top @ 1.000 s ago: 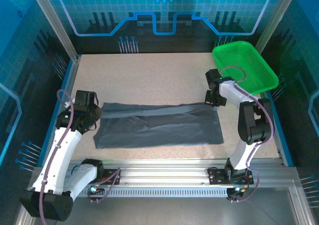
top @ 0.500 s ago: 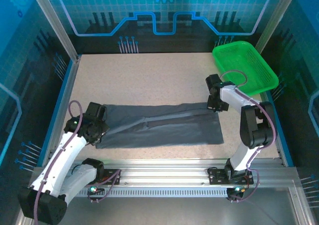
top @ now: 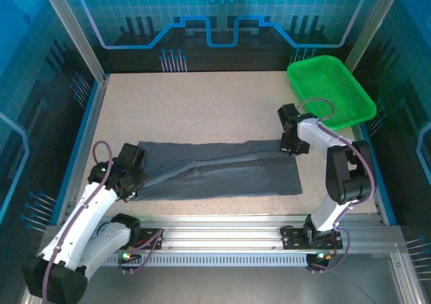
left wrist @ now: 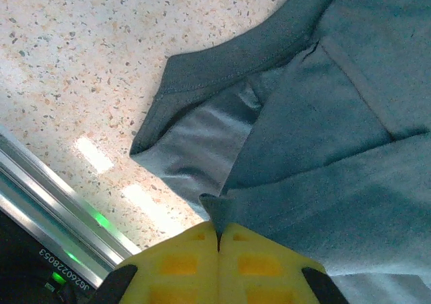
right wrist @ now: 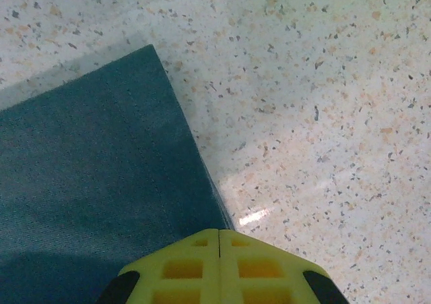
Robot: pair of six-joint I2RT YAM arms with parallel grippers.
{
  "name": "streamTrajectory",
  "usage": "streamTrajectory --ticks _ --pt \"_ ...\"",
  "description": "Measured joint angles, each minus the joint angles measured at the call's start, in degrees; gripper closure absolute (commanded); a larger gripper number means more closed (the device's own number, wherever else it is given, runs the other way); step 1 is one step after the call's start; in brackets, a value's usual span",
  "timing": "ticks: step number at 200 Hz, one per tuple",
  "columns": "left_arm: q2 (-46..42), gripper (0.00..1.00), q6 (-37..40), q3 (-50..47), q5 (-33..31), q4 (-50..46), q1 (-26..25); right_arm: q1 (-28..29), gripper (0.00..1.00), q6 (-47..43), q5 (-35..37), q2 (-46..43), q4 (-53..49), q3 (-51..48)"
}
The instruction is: Fold and stack the t-shirts
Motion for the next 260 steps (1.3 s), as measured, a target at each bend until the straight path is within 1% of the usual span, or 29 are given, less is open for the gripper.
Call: streamTrajectory --ticks 19,42,54,68,77,104,134,157,167,171,175,188,194,198,205,215,224,242,253,260 --pt "-0.55 1.0 -0.59 0.0 -0.2 -0.9 -0.2 0.0 0.95 0.13 0.0 -0.11 -0.02 -0.13" --pt "-1.2 1.0 -1.09 -0.02 -0.46 -1.62 -0.52 0.0 0.88 0.44 -0.07 -0.33 0.02 -0.79" --pt "-1.51 1.0 -1.55 -0.35 -0.44 -1.53 -0.79 0.02 0.83 0.7 -0.26 -0.59 -0.02 -1.44" --pt "-1.9 1.0 -2.23 -1.38 -0.24 -1.4 -0.94 0.0 0.72 1.53 -0.63 -1.11 -0.15 -2.43" --pt "-2.12 1.0 -2.36 -2.08 0.17 -1.07 -1.01 -0.02 0.68 1.95 -0.87 -1.55 -0.42 -3.04" --pt "-2.23 1.0 -2.34 -3.13 1.29 0.96 -1.11 -0.28 0.68 3.02 -2.36 -3.76 -1.11 -4.55" --pt "-1.79 0.99 -2.16 -3.23 2.62 4.02 -1.11 -0.66 0.69 3.5 -3.52 -5.09 -1.64 -4.07" --pt "-0.83 1.0 -2.16 -3.23 2.8 4.96 -1.11 -0.66 0.76 3.82 -5.01 -5.09 -1.77 -2.73" --pt "-0.63 1.0 -2.16 -3.23 2.86 5.14 -1.11 -0.63 0.77 4.33 -5.75 -5.07 -1.66 -2.25" --pt "-0.59 0.97 -2.16 -3.26 3.02 5.18 -1.11 -0.63 0.78 4.31 -6.14 -5.05 -1.57 -2.14" --pt "-0.57 0.91 -2.16 -3.3 3.1 5.29 -1.11 -0.63 0.78 4.5 -6.43 -5.03 -1.46 -2.05" --pt "-0.55 0.66 -1.92 -3.39 3.3 5.68 -1.11 -0.52 0.79 4.96 -7.34 -4.57 -1.31 -1.66" --pt "-0.55 0.58 -1.86 -3.37 3.43 5.92 -1.11 -0.5 0.79 4.98 -7.76 -4.26 -1.22 -1.55" --pt "-0.55 0.55 -1.36 -3.34 3.43 6.23 -1.11 -0.5 0.79 5.03 -8.11 -3.98 -1.07 -1.49" --pt "-0.26 0.53 -0.76 -3.23 3.41 6.78 -1.11 -0.5 0.79 5.09 -8.52 -3.56 -0.85 -1.44" --pt "0.66 0.52 0.02 -2.4 3.48 7.32 -0.85 -0.52 0.78 5.07 -9.22 -2.86 -0.72 -1.29" --pt "2.32 0.52 1.38 -1.14 4.11 8.5 0.57 -0.52 0.78 4.87 -10.05 -1.88 -0.7 -0.74" --pt "7.69 0.5 3.69 1.88 7.85 13.11 7.1 -0.55 0.78 4.15 -11.98 0.74 -0.33 1.33" --pt "12.41 0.49 5.16 3.3 10.21 17.31 11.82 -0.55 0.78 3.78 -13.05 2.89 -0.37 3.08" --pt "15.21 0.47 5.88 4.0 11.39 19.67 13.92 -0.55 0.77 3.56 -13.53 4.17 -0.39 4.09"
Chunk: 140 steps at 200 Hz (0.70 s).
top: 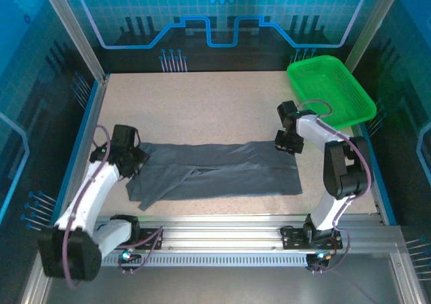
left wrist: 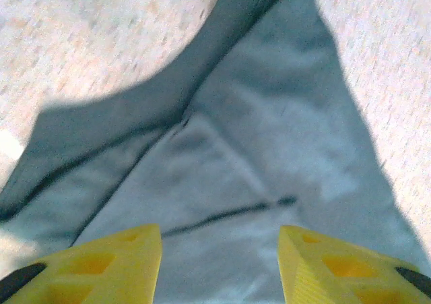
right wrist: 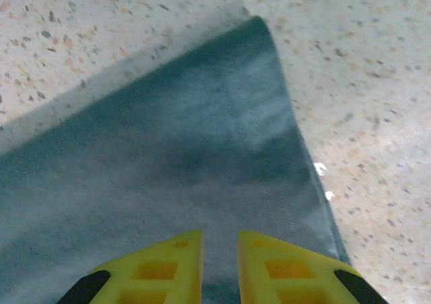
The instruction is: Fold and stack the t-shirts
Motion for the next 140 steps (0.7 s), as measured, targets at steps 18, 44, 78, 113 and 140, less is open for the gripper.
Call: streamTrajectory --ticks 18,44,78,113,140 --pt "8.85 0.44 2.64 2.73 3.45 5.55 4.48 -0.11 0.77 -0.39 -0.79 3.17 -0.13 2.25" --pt "22.62 0.44 7.28 9.57 6.8 11.02 8.02 -0.57 0.77 -0.85 -1.09 7.67 -1.86 5.68" --pt "35.41 0.45 13.2 17.53 8.59 13.38 8.94 -0.74 0.77 -1.05 -0.59 12.24 -5.11 9.92" --pt "43.21 0.55 16.55 22.23 8.11 10.75 8.94 -0.74 0.77 -1.05 0.07 14.97 -8.63 13.81" --pt "45.0 0.81 17.51 22.97 6.73 8.76 9.01 -0.74 0.77 -1.05 0.24 16.87 -11.15 16.37"
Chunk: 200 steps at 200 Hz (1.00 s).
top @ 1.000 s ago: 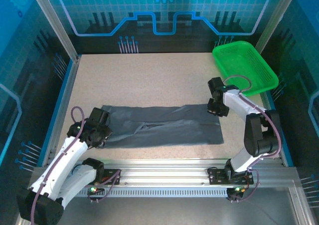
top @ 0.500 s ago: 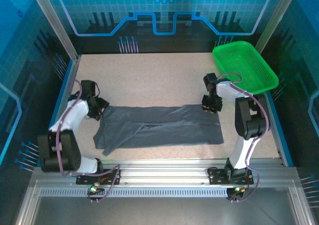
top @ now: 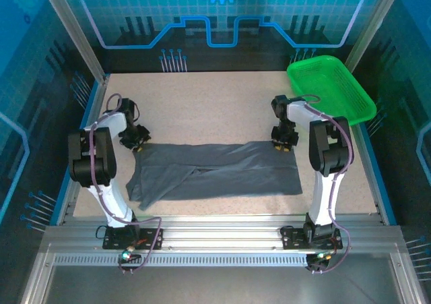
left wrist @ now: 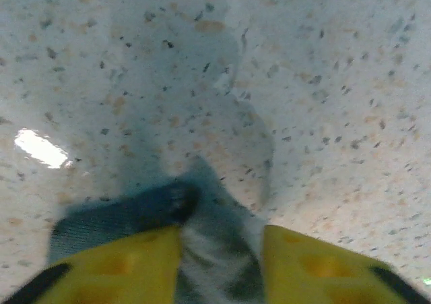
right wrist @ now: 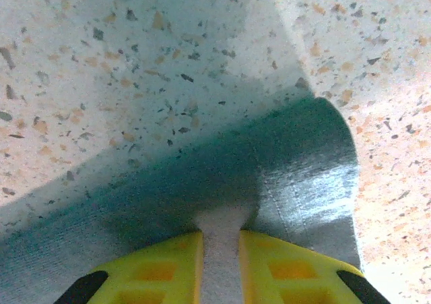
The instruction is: Fold and stack the t-shirts
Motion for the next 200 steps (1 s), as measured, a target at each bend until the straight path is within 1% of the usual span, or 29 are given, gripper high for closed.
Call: streamTrajectory --ticks 18,30,50,60,110,142,145,158,167,188,200 --pt "1.05 1.0 -0.48 1.4 -0.98 -1.62 0.02 0.0 0.77 -0.04 0.44 1.14 -1.53 1.64" --pt "1.7 1.0 -0.5 2.6 -1.27 -2.62 0.11 0.0 0.79 -0.17 0.76 1.86 -2.45 2.64" --pt "2.8 1.0 -0.72 4.76 -1.66 -4.02 0.79 0.0 0.88 -0.66 1.01 3.56 -4.11 5.05" --pt "3.54 1.0 -1.22 6.16 -1.64 -4.59 1.49 -0.02 0.9 -1.07 1.11 4.76 -5.07 6.8" --pt "7.17 1.0 -1.73 13.84 -0.28 -6.34 5.07 -0.13 0.89 -1.97 1.2 11.37 -9.07 18.05" --pt "10.32 1.0 -1.66 18.97 2.58 -6.4 6.12 -0.61 0.84 -4.72 -0.81 18.45 -10.99 30.82" --pt "10.51 0.97 -1.64 19.3 2.75 -6.34 6.16 -0.72 0.83 -5.09 -1.14 19.12 -10.97 32.09" --pt "10.71 0.74 -1.38 20.15 3.37 -6.34 6.27 -1.09 0.77 -6.73 -2.38 21.31 -10.88 36.37" --pt "10.43 0.64 -1.44 20.48 3.48 -6.32 6.32 -1.25 0.72 -7.78 -2.93 22.01 -10.49 38.07" --pt "7.32 0.52 -1.55 19.34 2.91 -5.77 6.32 -1.46 0.6 -9.9 -3.8 21.59 -9.66 38.18" --pt "3.13 0.5 -1.18 17.16 2.43 -5.22 6.05 -1.51 0.53 -10.56 -4.87 19.67 -8.33 35.91"
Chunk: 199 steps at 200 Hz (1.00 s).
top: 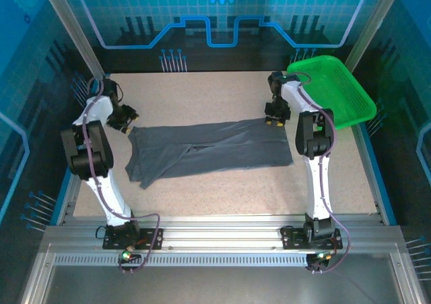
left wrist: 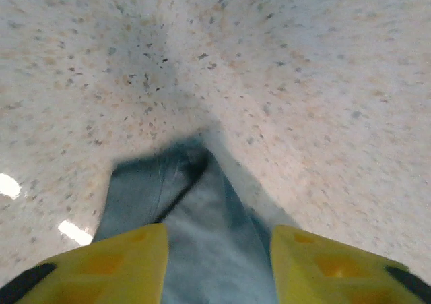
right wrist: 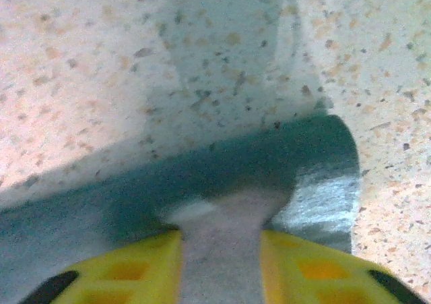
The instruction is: Fold and stack the t-shirts
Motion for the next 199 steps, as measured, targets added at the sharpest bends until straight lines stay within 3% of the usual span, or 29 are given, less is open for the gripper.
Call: streamTrajectory --ticks 24,43,79,120,199 --pt "-12.33 0.52 1.62 -7.06 1.07 2.89 -2.21 0.15 0.45 -1.9 -4.55 -9.7 4.48 -9.88" --pt "-20.24 0.55 3.19 -14.78 6.47 8.59 -5.68 1.09 0.43 -2.4 -11.41 -20.61 10.4 -18.4" --pt "-17.38 0.55 7.48 -24.79 14.99 13.94 -10.01 8.02 0.42 -1.07 -24.46 -35.32 22.23 -29.16" --pt "-12.83 0.51 12.02 -27.87 16.22 16.85 -10.71 15.56 0.41 2.27 -31.43 -37.99 29.83 -35.69" --pt "-10.21 0.52 14.56 -31.3 16.33 24.44 -14.34 16.04 0.41 4.9 -33.68 -39.56 32.59 -38.99"
